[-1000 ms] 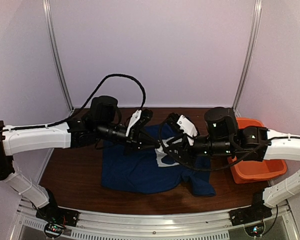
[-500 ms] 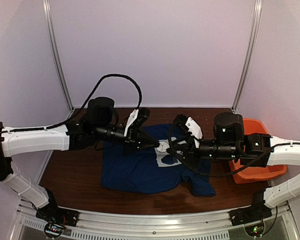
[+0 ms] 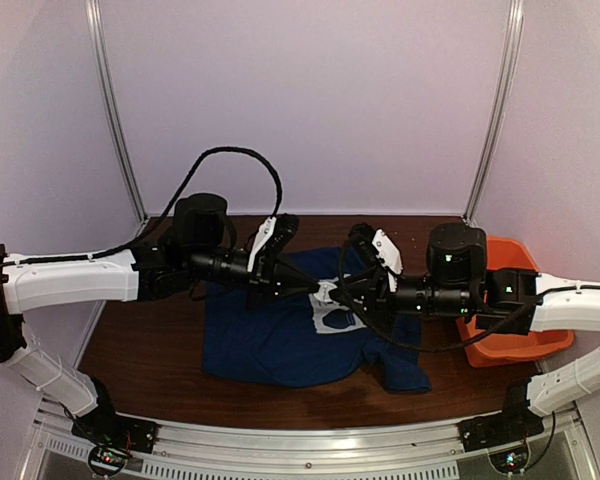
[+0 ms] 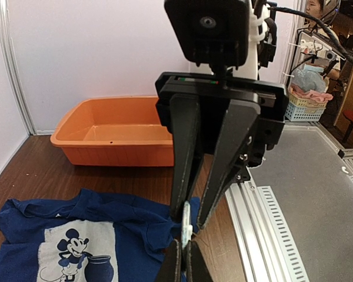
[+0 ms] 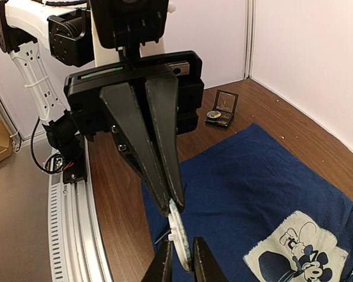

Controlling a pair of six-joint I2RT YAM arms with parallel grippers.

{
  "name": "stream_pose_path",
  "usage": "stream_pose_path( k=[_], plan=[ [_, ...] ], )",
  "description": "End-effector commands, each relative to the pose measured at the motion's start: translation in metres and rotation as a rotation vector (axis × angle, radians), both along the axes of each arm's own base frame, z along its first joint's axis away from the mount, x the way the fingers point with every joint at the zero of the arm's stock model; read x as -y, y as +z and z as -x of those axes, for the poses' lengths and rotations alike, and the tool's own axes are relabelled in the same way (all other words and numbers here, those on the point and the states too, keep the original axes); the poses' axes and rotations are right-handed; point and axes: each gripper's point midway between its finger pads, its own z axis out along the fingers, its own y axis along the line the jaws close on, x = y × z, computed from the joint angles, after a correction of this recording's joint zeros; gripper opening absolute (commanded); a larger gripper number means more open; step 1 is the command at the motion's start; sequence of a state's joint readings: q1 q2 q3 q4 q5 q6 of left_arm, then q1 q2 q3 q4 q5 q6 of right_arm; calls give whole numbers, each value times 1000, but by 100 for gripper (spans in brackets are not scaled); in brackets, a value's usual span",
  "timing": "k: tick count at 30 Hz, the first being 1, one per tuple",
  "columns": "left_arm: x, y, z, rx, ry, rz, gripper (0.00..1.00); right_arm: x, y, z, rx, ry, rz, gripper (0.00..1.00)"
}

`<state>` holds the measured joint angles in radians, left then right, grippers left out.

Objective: Pin the brooch onto the clothing
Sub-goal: Pass from the left arm to the right

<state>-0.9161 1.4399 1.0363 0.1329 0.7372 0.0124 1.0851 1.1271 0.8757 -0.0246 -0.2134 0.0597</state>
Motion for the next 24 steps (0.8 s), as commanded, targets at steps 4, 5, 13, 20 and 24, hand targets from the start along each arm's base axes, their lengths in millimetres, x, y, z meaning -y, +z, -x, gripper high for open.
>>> stream_pose_path(
  k=[4, 5, 13, 20, 24],
  plan=[
    [-5, 12, 0, 24, 8, 43, 0, 0, -7, -2, -18, 6, -4, 13],
    [-5, 12, -1, 26, 11, 45, 0, 1, -7, -2, -18, 6, -4, 12],
    [-5, 12, -1, 25, 7, 45, 0, 0, -11, -3, -31, 7, 0, 11],
    [-4, 11, 0, 21, 2, 42, 0, -2, -2, -5, -22, 0, -31, 9],
    [-4, 11, 0, 21, 2, 41, 0, -3, -1, -5, -24, 7, -32, 8]
  ],
)
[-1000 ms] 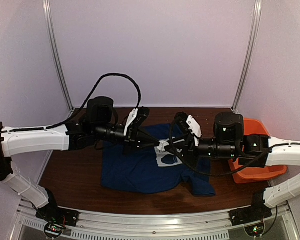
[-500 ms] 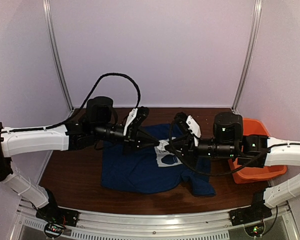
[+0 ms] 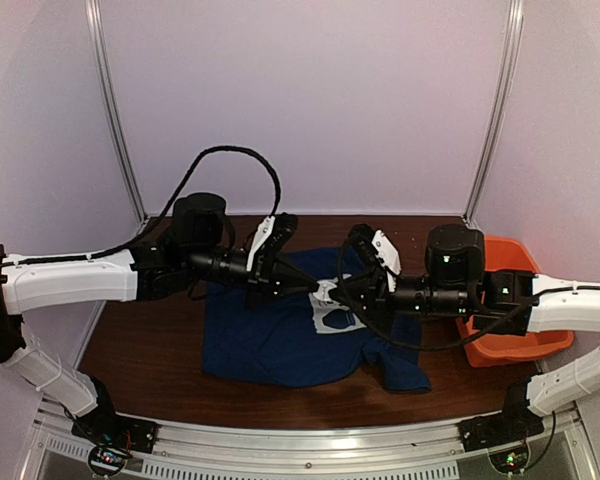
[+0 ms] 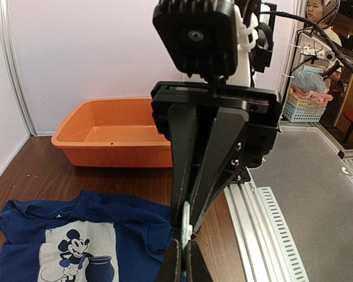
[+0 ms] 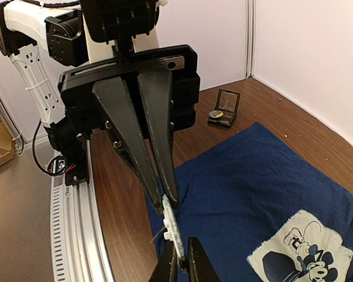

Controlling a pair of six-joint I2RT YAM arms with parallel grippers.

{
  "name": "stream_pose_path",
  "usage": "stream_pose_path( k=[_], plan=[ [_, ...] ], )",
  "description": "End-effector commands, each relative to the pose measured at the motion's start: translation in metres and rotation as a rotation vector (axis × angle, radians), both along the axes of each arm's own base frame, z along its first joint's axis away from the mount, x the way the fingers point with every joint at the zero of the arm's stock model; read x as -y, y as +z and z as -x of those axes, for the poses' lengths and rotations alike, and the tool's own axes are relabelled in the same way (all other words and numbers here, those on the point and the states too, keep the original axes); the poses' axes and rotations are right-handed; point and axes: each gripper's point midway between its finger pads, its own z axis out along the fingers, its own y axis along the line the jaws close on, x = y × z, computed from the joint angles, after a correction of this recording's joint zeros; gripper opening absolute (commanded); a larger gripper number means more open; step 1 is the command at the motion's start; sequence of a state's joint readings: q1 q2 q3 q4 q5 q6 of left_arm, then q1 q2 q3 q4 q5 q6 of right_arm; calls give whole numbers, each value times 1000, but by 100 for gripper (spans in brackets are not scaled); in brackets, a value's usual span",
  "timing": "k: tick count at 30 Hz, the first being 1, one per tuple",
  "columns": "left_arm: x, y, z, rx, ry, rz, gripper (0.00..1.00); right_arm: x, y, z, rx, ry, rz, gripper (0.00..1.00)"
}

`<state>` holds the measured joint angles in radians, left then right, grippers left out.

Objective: Pin the brooch onto the clothing
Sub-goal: Pass from the left arm to the right

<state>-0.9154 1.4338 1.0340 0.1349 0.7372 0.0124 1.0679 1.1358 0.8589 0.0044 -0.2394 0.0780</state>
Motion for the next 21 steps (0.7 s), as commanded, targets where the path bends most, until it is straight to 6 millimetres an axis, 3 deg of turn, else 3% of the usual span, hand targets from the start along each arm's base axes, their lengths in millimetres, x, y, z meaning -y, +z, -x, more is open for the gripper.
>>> stream_pose_path(
  k=[1, 6, 12, 13, 19, 20, 21],
  plan=[
    [-3, 9, -1, 17, 2, 37, 0, -3, 3, -2, -3, 4, -19, 8],
    [-3, 9, -1, 17, 3, 36, 0, -2, 3, -2, -1, 4, -18, 0],
    [-2, 10, -10, 23, 54, 23, 0, 12, 4, -12, 22, -83, -10, 0],
    [-3, 10, -15, 29, 81, 20, 4, 17, 7, -18, 33, -121, -12, 0],
    [-19, -3, -64, 85, 370, -18, 87, 73, 1, -56, 57, -458, 63, 0],
    [-23, -10, -76, 92, 438, -38, 96, 83, 3, -62, 62, -513, 62, 0],
    [-27, -18, -90, 99, 508, -67, 97, 90, 6, -67, 63, -561, 60, 0]
  ],
)
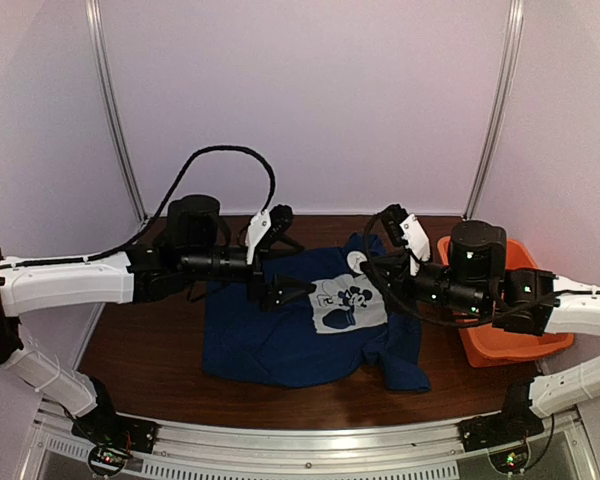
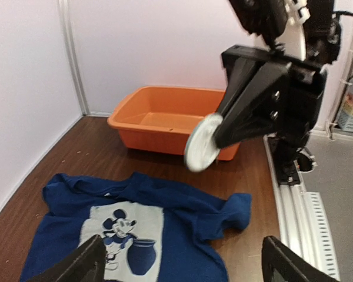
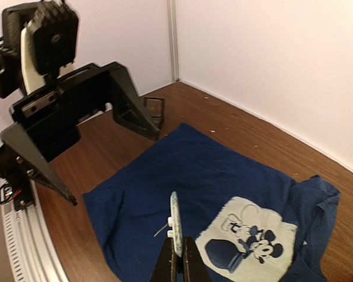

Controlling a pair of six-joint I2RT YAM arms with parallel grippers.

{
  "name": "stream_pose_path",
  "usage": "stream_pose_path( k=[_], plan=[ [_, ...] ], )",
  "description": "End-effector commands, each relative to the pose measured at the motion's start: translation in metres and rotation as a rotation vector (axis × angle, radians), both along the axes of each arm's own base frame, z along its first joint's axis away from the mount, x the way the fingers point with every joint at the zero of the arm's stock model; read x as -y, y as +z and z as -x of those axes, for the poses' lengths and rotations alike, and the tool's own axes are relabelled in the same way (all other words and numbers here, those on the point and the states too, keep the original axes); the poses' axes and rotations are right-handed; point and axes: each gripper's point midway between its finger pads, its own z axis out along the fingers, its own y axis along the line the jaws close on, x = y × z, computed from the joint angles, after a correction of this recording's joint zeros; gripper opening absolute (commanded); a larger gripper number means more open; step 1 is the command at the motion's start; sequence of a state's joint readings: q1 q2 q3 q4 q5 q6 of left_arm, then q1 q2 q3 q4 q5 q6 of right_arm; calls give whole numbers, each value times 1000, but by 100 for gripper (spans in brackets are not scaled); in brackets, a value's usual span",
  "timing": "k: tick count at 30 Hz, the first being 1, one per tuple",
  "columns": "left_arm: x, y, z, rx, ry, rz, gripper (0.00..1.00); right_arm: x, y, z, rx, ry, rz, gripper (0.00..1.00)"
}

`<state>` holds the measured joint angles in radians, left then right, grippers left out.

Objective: Pin the brooch onto the clothing
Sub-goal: Hold the flattened clothing at the center of the board.

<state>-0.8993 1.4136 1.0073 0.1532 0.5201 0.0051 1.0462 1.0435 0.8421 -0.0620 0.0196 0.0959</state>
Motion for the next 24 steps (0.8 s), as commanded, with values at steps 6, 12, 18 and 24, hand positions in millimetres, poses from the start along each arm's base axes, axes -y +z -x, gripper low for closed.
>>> stream_pose_path(
  k=[6, 12, 18, 24],
  plan=[
    [-18, -86, -91, 12, 439, -279, 98, 70, -7, -55, 0, -479, 102, 0],
    [-11, -136, -91, -15, 348, -429, 96, 80, -17, -70, -81, -606, 78, 0],
    [-11, -162, -86, -74, 205, -485, 84, 76, -20, -72, -116, -563, 63, 0],
    [-14, -173, -94, -119, 138, -493, 74, 64, -33, -74, -164, -501, 79, 0]
  ],
)
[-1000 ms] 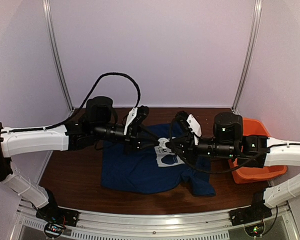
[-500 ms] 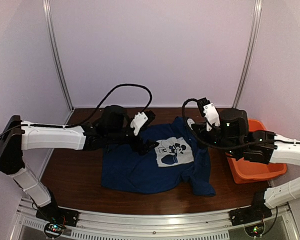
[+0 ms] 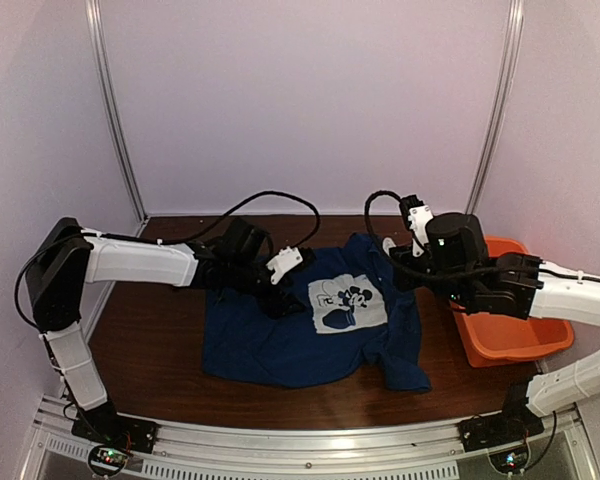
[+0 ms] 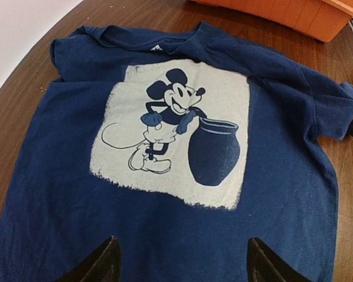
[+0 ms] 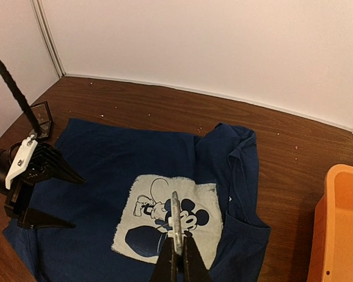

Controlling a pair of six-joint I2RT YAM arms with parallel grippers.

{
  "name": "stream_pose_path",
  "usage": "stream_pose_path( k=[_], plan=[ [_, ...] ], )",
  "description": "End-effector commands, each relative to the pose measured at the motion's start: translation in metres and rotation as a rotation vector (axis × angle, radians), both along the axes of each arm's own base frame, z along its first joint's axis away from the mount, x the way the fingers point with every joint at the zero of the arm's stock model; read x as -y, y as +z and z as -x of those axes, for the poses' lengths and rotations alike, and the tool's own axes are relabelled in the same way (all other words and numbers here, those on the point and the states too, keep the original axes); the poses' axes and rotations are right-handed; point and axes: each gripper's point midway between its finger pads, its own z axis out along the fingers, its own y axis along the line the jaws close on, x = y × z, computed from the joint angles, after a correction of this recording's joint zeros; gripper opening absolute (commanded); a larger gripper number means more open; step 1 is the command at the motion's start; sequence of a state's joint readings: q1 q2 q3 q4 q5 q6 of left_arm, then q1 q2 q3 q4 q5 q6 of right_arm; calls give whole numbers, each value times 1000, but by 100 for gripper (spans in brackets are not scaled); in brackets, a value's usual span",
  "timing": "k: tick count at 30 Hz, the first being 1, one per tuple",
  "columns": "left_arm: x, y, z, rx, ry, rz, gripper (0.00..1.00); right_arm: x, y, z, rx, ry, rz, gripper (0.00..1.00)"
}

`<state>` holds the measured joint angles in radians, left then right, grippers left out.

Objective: Pin the brooch onto the clothing
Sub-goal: Hold the flattened clothing at the center of the board.

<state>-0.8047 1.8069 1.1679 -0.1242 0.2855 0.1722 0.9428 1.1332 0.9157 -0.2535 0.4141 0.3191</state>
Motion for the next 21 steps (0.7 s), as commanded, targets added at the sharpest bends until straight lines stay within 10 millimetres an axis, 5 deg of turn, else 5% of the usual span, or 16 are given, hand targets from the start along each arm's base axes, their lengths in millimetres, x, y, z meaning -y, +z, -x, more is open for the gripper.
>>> stream_pose_path(
  k=[1, 10, 21],
  plan=[
    [1, -6, -2, -42, -78, 11, 73, -12, -5, -1, -52, 50, -14, 0],
    [-7, -54, -19, -83, -32, -92, 67, -17, -9, -1, -81, 47, -59, 0],
    [2, -80, -52, -68, 72, -118, 57, -17, -21, 3, -120, 55, -55, 0]
  ],
)
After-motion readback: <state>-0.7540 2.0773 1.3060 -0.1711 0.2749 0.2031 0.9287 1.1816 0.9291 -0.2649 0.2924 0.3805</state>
